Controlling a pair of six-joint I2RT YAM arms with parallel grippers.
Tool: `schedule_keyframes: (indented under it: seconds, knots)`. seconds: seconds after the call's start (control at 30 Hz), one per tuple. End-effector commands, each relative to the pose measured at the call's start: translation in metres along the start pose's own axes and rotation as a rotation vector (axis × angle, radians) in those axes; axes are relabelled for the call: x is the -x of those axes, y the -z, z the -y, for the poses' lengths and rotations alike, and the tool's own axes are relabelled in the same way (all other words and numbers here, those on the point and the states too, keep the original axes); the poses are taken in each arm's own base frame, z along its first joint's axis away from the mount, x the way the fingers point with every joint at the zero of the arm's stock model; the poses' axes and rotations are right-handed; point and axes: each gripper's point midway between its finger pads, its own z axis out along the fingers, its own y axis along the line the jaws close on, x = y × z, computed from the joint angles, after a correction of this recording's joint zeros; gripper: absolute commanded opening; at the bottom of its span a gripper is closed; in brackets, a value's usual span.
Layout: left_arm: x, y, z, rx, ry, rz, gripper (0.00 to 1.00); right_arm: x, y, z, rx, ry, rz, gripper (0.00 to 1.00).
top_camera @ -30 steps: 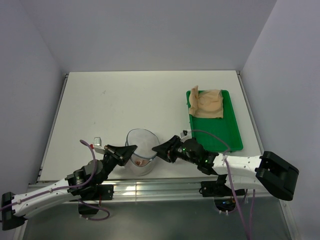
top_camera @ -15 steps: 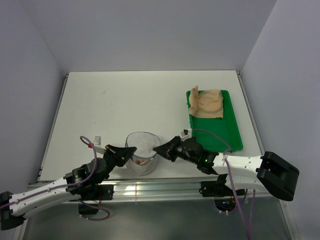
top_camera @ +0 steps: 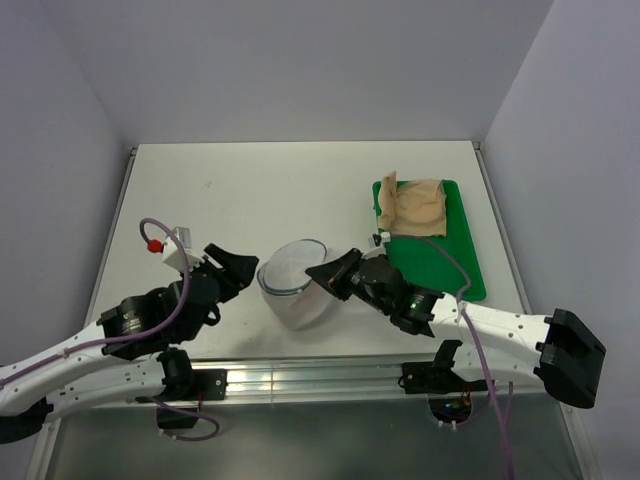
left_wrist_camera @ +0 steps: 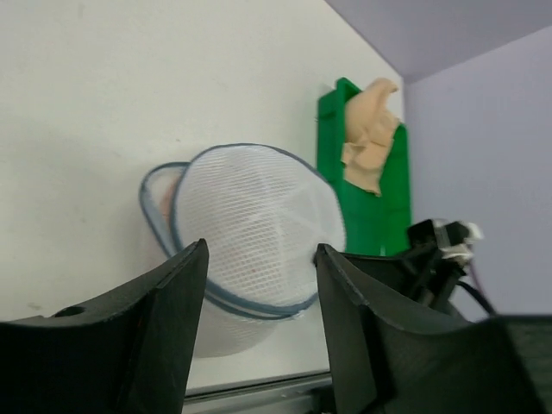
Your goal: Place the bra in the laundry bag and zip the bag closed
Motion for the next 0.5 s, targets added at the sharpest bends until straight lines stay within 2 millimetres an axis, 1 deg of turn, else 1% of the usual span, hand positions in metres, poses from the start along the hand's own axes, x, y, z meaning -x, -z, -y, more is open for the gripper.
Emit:
schedule_keyframes:
  seconds: [0.0, 0.03, 0.07, 0.1, 0.13, 0.17, 0.2, 0.23, 0.27, 0.3, 0.37, 0.43, 0.47]
  knots:
    - [0.014, 0.002, -0.023, 0.137, -0.170, 0.046, 0.58, 0.020, -0.003, -0.022, -0.001, 0.061, 0.105, 0.00]
    - [0.014, 0.001, -0.021, 0.137, -0.188, 0.042, 0.54, 0.021, -0.004, -0.025, -0.004, 0.070, 0.114, 0.00]
    - [0.008, -0.001, -0.015, 0.127, -0.213, 0.015, 0.49, 0.024, -0.006, -0.023, -0.023, 0.088, 0.129, 0.00]
    - [0.004, -0.004, -0.009, 0.113, -0.232, 0.000, 0.46, 0.026, -0.007, -0.033, -0.010, 0.088, 0.140, 0.00]
    - [0.000, -0.007, -0.005, 0.114, -0.247, -0.014, 0.43, 0.027, -0.007, -0.035, -0.013, 0.093, 0.144, 0.00]
    - [-0.012, -0.013, -0.001, 0.125, -0.279, -0.048, 0.37, 0.028, -0.009, -0.035, -0.026, 0.109, 0.155, 0.00]
    - [-0.018, -0.016, 0.001, 0.131, -0.300, -0.059, 0.34, 0.030, -0.010, -0.043, -0.015, 0.111, 0.164, 0.00]
    - [-0.027, -0.015, 0.010, 0.116, -0.309, -0.080, 0.30, 0.032, -0.011, -0.045, -0.019, 0.116, 0.171, 0.00]
    - [-0.039, -0.019, 0.013, 0.117, -0.338, -0.095, 0.26, 0.032, -0.012, -0.044, -0.029, 0.121, 0.173, 0.00]
    - [-0.045, -0.019, 0.020, 0.098, -0.343, -0.102, 0.25, 0.033, -0.014, -0.049, -0.025, 0.121, 0.177, 0.00]
    - [-0.064, -0.021, 0.032, 0.056, -0.344, -0.139, 0.26, 0.032, -0.017, -0.048, -0.038, 0.131, 0.174, 0.00]
    - [-0.080, -0.024, 0.029, 0.051, -0.355, -0.184, 0.29, 0.031, -0.019, -0.053, -0.033, 0.134, 0.168, 0.00]
    - [-0.086, -0.028, 0.035, 0.027, -0.339, -0.190, 0.32, 0.030, -0.021, -0.052, -0.038, 0.138, 0.163, 0.00]
